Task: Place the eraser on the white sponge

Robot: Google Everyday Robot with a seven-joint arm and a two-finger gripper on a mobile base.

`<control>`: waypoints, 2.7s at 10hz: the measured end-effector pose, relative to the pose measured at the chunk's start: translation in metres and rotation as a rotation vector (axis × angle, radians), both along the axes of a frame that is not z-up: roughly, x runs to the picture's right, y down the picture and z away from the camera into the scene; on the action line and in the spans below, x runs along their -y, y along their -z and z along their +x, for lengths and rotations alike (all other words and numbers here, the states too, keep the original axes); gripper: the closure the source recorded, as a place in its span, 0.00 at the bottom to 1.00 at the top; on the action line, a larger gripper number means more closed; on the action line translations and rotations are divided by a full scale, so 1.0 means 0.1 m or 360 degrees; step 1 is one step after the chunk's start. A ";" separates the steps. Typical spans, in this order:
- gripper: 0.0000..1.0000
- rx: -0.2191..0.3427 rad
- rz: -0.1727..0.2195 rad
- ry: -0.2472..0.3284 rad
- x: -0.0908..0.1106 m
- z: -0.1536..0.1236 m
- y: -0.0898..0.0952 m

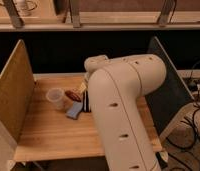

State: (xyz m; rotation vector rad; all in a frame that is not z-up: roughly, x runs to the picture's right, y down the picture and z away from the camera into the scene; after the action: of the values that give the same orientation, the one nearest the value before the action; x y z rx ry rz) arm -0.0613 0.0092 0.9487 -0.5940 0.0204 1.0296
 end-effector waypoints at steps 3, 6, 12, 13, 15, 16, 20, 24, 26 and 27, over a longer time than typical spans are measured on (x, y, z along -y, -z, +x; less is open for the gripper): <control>0.30 0.0071 -0.0046 -0.0080 -0.17 -0.06 -0.12; 0.30 0.0121 -0.0088 -0.0121 -0.28 -0.07 -0.21; 0.30 0.0146 -0.0239 -0.0097 -0.52 -0.09 -0.30; 0.33 0.0152 -0.0244 -0.0090 -0.51 -0.10 -0.30; 0.50 0.0166 -0.0246 -0.0078 -0.49 -0.09 -0.31; 0.64 0.0180 -0.0248 -0.0061 -0.48 -0.11 -0.31; 0.82 0.0174 -0.0223 -0.0053 -0.38 -0.10 -0.31; 0.82 0.0183 0.0017 -0.0080 0.29 -0.10 -0.13; 0.82 0.0235 0.0132 -0.0086 0.56 -0.20 0.09; 0.82 0.0253 0.0151 -0.0086 0.59 -0.24 0.16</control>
State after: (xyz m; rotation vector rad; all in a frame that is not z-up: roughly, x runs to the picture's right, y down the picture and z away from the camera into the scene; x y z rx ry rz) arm -0.0851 -0.0502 0.9323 -0.5909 -0.1839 1.0272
